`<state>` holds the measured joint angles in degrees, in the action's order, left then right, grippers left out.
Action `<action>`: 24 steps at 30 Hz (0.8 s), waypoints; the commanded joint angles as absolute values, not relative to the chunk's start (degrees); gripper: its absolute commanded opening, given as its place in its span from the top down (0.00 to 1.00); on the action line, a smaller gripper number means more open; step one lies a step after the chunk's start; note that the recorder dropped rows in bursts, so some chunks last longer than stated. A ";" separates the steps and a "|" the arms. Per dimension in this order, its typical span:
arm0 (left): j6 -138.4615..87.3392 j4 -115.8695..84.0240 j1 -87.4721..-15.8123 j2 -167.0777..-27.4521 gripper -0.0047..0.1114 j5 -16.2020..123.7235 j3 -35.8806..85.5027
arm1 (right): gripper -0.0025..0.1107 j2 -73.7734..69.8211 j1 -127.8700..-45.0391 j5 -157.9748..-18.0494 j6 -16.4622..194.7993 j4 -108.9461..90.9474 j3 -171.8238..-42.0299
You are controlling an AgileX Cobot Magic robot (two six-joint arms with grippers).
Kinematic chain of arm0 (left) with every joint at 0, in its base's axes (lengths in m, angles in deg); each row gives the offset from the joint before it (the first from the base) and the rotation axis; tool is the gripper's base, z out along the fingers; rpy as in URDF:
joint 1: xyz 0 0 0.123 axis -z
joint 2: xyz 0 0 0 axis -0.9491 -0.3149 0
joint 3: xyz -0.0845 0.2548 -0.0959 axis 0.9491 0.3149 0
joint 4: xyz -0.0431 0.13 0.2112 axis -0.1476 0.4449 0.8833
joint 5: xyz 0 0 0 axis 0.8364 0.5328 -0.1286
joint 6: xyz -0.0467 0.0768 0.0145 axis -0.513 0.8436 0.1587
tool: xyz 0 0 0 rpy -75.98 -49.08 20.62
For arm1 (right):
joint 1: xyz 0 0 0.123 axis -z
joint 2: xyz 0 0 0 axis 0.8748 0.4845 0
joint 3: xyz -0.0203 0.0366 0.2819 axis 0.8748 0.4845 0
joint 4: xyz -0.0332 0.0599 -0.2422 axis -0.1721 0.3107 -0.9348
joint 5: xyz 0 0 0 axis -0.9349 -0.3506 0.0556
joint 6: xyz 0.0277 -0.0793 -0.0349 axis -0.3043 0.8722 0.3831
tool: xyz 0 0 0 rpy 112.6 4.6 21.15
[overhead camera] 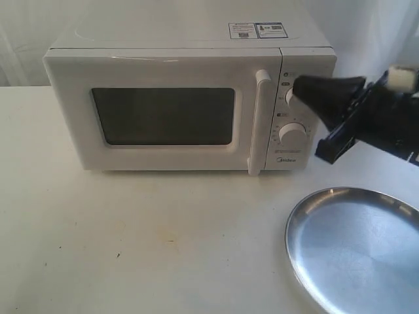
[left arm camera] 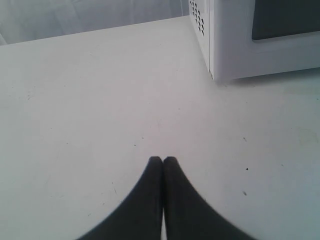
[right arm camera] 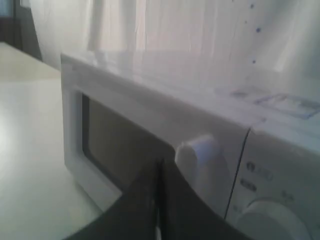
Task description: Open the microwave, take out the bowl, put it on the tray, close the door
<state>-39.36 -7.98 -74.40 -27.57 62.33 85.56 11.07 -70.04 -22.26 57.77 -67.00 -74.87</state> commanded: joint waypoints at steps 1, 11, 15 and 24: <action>-39.73 -8.19 -74.35 -27.45 0.96 62.30 85.50 | 0.98 21.44 -69.55 -20.03 64.78 -71.30 -78.84; -39.73 -8.19 -74.35 -27.45 0.96 62.30 85.50 | 0.98 31.11 -69.55 -22.06 58.27 -82.09 -87.55; -39.73 -8.19 -74.35 -27.45 0.96 62.30 85.50 | 0.96 30.88 -69.55 -28.30 58.86 -81.98 -87.94; -39.73 -8.19 -74.35 -27.45 0.96 62.30 85.50 | 0.53 30.88 -69.55 -29.54 58.64 -81.87 -87.94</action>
<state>-39.36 -7.98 -74.40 -27.57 62.33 85.56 31.01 -70.04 -31.75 58.92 -81.87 -87.63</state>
